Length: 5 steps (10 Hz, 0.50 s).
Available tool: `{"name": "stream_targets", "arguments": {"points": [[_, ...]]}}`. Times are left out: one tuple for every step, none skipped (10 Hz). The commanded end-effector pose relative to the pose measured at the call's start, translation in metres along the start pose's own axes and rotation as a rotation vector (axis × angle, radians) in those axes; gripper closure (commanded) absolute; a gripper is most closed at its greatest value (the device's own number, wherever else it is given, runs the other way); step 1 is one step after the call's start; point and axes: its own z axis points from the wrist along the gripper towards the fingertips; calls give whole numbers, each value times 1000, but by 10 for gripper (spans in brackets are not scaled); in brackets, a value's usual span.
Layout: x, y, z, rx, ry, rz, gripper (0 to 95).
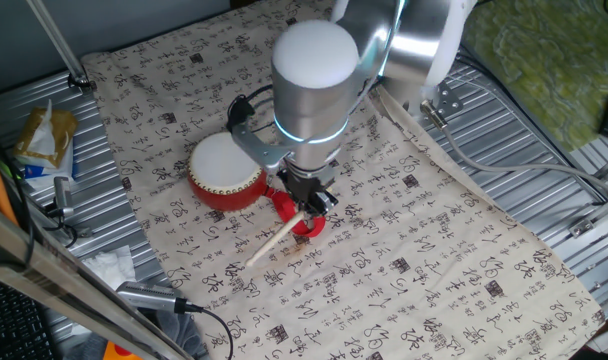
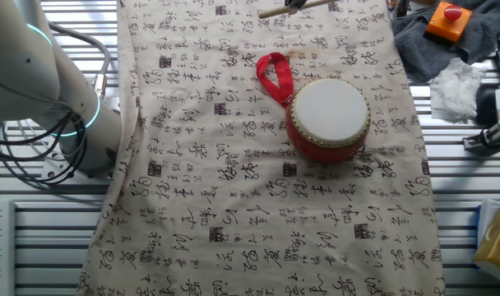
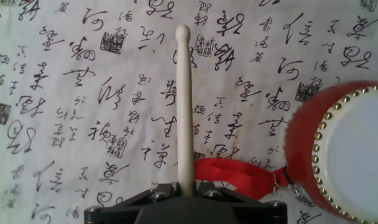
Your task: Play the drum
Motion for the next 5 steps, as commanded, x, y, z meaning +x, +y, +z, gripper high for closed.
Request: {"name": "stream_targets", "arguments": {"points": [[-14, 21, 1, -24, -5, 40, 950], [-22, 44, 4, -22, -3, 58, 950], [-26, 58, 8, -16, -1, 70, 950], [-33, 77, 19, -11, -3, 87, 950], [-38, 86, 25, -10, -5, 93, 950]]}}
